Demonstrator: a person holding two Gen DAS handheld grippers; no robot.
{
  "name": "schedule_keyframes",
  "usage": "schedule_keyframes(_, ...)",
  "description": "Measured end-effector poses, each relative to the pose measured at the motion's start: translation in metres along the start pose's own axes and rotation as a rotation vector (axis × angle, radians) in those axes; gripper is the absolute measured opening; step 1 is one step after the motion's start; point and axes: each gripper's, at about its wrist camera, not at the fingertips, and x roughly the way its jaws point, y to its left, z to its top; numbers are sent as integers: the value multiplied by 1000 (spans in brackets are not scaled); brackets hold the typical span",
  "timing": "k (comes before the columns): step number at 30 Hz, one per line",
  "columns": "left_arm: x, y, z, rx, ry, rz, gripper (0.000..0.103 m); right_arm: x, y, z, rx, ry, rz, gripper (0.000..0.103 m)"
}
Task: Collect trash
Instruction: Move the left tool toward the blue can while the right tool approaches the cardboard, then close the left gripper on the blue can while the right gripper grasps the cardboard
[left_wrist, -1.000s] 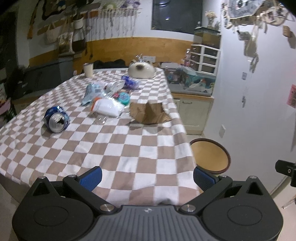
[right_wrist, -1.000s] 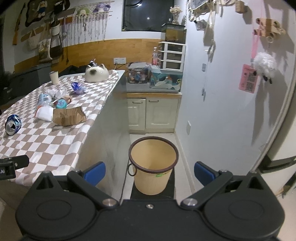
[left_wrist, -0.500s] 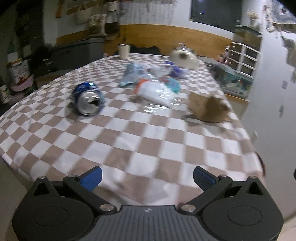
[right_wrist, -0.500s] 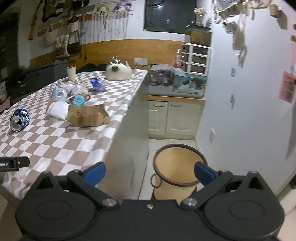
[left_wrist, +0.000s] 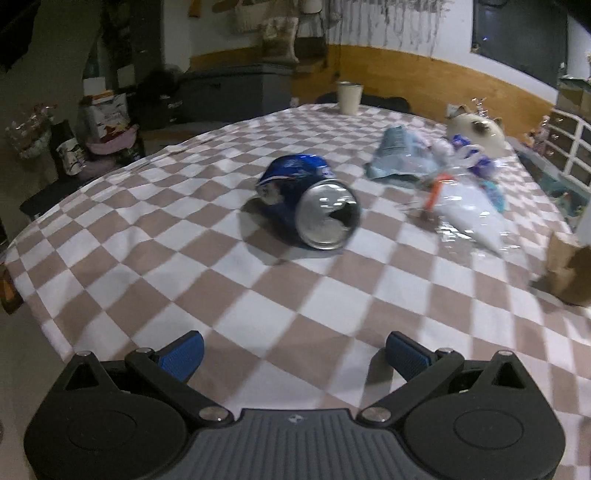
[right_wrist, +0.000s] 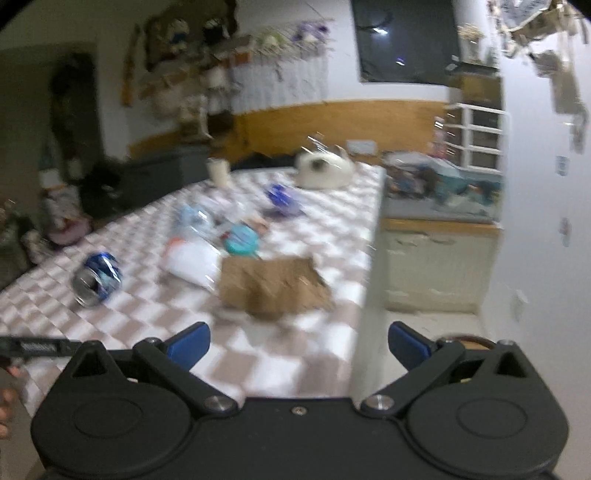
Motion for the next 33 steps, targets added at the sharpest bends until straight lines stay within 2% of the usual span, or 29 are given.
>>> schedule_keyframes(2, 6, 4, 6, 5, 1, -2, 103, 12, 4, 7, 7, -15, 28, 103)
schedule_keyframes(6, 20, 8, 15, 22, -7, 4, 103, 42, 10, 21, 26, 16, 30, 103)
schedule_keyframes(13, 26, 27, 9, 97, -90, -100, 103, 94, 12, 28, 39, 98, -47, 103)
schedule_keyframes(15, 27, 28, 12, 103, -81, -114, 103, 103, 9, 27, 65, 107, -59, 102)
schedule_keyframes(16, 27, 28, 14, 97, -75, -114, 103, 107, 8, 26, 77, 105, -59, 97)
schedule_keyframes(17, 27, 28, 17, 85, -79, -112, 103, 108, 9, 26, 81, 104, -54, 90)
schedule_keyframes(19, 24, 30, 24, 54, -123, -116, 103, 115, 9, 26, 91, 120, -32, 82)
schedule_keyframes(21, 22, 32, 32, 21, -171, -138, 103, 117, 11, 25, 103, 130, -6, 79)
schedule_keyframes(23, 24, 32, 44, -26, -204, -155, 103, 119, 10, 24, 124, 131, 13, 69)
schedule_keyframes(25, 27, 32, 57, -95, -225, -180, 103, 120, 10, 21, 137, 140, 15, 64)
schedule_keyframes(28, 40, 34, 77, -208, -205, -214, 103, 119, 11, 18, 139, 135, 15, 62)
schedule_keyframes(30, 52, 36, 88, -289, -169, -212, 103, 119, 12, 17, 133, 143, 14, 53)
schedule_keyframes(33, 68, 42, 97, -392, -115, -193, 103, 120, 11, 16, 139, 148, 7, 49)
